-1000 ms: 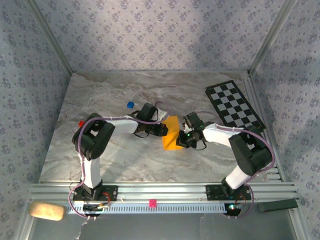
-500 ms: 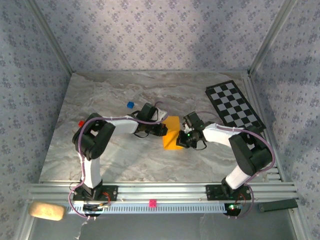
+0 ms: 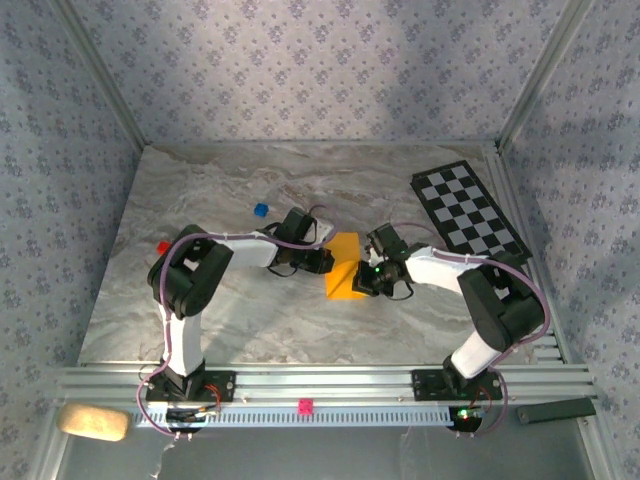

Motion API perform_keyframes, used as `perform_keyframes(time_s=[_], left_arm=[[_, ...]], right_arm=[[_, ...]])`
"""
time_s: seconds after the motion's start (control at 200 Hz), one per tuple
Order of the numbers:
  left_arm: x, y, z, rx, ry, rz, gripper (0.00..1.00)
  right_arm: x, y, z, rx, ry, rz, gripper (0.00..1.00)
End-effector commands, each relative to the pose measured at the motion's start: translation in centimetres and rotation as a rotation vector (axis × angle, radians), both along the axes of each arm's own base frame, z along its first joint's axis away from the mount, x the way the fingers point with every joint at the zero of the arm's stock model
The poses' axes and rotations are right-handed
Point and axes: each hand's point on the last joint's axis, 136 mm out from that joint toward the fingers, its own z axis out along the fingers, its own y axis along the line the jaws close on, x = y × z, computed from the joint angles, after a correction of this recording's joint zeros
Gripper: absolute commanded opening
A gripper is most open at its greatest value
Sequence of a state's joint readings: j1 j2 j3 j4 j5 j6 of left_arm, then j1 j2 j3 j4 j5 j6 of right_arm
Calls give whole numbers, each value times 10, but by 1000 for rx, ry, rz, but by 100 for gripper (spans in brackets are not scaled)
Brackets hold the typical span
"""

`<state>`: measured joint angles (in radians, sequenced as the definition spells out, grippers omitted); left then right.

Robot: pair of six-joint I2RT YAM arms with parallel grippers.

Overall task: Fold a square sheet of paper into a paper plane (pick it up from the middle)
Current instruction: Fold the triangle a second time at the center of the table.

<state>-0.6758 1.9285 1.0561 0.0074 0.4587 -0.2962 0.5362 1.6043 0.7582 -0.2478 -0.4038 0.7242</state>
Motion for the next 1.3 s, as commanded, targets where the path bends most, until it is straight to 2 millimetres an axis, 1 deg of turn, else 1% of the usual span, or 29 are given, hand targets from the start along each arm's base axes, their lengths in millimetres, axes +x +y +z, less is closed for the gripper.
perform_keyframes(time_s=[0.0, 0.27, 0.45, 0.63, 0.85, 0.98, 1.294], left_arm=[[1, 0, -2, 13, -18, -11, 0], [2, -3, -3, 7, -17, -12, 0], [2, 2, -10, 29, -11, -3, 0], [1, 5, -12, 37, -8, 7, 0], [-1, 5, -6, 20, -20, 11, 0], [0, 7, -5, 21, -35, 22, 0], [4, 7, 4, 4, -67, 37, 0]], right_arm=[[-1, -3, -3, -27, 22, 0, 6], [-1, -4, -4, -28, 20, -3, 6], [-2, -4, -5, -30, 24, -3, 6], [-1, -4, -4, -29, 22, -2, 6], [-1, -4, -4, -31, 22, -5, 6], [-1, -4, -3, -29, 19, -4, 6], [-1, -4, -3, -30, 20, -4, 6]])
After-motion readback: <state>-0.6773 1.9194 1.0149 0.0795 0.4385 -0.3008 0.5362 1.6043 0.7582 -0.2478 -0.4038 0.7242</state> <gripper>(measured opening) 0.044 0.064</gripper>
